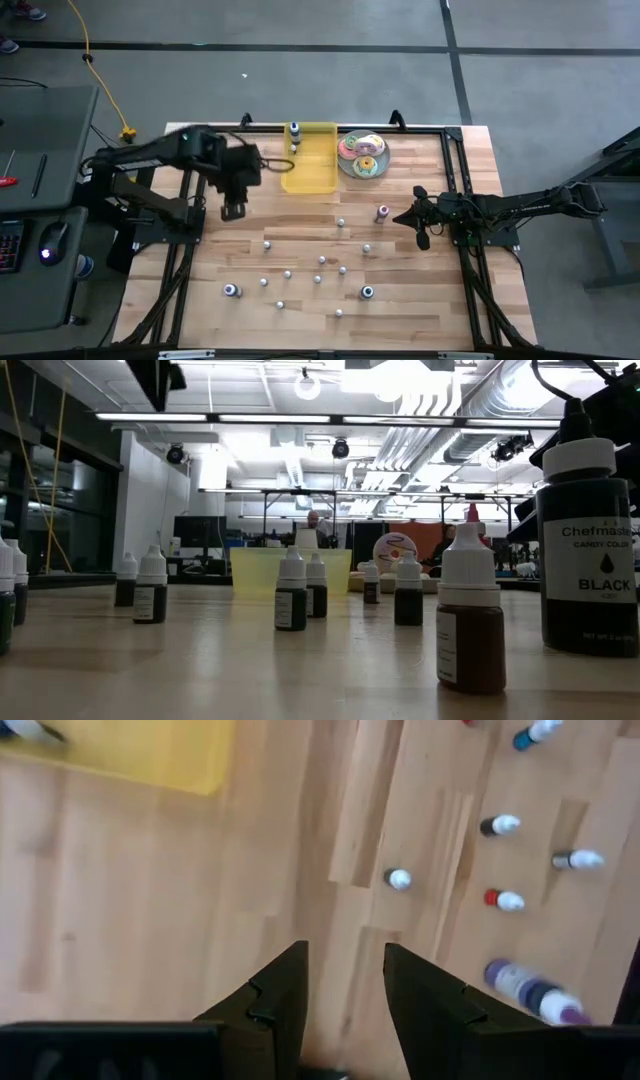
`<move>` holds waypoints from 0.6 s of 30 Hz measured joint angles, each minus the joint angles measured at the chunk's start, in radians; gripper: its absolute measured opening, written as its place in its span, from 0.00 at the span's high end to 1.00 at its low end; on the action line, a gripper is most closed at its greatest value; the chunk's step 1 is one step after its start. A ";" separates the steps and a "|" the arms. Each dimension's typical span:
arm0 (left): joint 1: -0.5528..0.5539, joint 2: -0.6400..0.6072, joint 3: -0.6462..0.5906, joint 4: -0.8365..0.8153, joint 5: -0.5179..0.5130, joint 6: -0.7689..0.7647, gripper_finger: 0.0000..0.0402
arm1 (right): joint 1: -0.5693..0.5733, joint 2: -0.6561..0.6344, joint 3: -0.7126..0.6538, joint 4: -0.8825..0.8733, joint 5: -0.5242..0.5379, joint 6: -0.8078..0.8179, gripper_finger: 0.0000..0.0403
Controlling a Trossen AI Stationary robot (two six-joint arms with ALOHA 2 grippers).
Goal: Pick & Place food coloring
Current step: Put the small black food coloring bottle into the bin
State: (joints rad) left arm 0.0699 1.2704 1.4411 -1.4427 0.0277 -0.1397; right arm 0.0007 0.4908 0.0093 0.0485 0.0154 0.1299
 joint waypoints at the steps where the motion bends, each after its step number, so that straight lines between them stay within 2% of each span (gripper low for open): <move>1: -0.011 -0.007 -0.040 0.031 0.000 -0.036 0.68 | 0.000 0.000 0.000 0.000 0.000 0.000 1.00; 11: -0.135 -0.073 -0.411 0.304 0.002 -0.346 0.68 | 0.000 0.000 0.000 0.000 0.000 0.000 1.00; 18: -0.185 -0.078 -0.537 0.409 0.003 -0.507 0.68 | 0.000 0.000 0.000 0.000 0.000 0.000 1.00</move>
State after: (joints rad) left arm -0.1154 1.1923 0.9041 -1.0340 0.0306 -0.6468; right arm 0.0010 0.4905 0.0092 0.0483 0.0154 0.1299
